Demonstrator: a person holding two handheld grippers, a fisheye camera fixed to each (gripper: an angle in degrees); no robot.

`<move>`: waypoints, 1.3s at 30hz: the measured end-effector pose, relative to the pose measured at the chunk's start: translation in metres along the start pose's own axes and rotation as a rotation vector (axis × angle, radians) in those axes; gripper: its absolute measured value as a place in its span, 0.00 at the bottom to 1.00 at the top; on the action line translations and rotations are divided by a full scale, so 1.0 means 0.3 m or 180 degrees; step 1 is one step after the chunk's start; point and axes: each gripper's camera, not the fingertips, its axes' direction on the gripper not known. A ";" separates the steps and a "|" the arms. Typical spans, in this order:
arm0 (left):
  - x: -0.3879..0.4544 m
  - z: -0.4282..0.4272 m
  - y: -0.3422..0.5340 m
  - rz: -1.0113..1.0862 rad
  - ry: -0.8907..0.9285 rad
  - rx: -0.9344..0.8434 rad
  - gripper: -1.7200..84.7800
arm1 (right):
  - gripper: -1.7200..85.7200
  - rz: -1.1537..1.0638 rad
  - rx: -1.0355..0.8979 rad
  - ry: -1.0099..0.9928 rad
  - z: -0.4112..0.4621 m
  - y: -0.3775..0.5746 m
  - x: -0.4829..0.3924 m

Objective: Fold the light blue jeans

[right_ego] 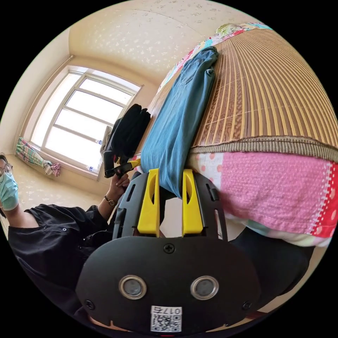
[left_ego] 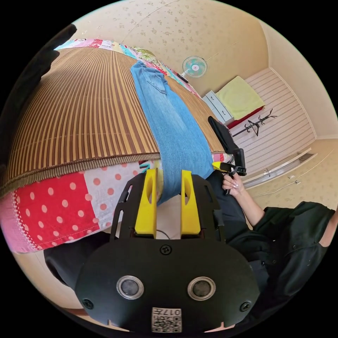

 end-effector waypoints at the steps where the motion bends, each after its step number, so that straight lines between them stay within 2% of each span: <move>1: 0.000 0.010 0.005 0.0008 0.0066 -0.0048 0.14 | 0.12 0.0005 -0.0043 -0.0032 0.009 -0.001 0.003; 4: 0.011 0.041 0.021 0.0075 0.0101 -0.0165 0.13 | 0.11 0.0169 -0.0390 -0.0086 0.051 0.000 0.039; 13: -0.001 0.133 0.004 0.0128 0.0090 -0.0426 0.08 | 0.09 0.0111 -0.0390 -0.0084 0.085 -0.014 0.076; 25: 0.000 0.181 0.015 0.0216 0.0019 -0.0222 0.08 | 0.09 0.0076 -0.0290 -0.0192 0.091 -0.020 0.118; 39: -0.049 0.225 0.008 0.0107 0.0305 -0.0075 0.08 | 0.07 0.0170 -0.0169 -0.0405 0.094 -0.025 0.177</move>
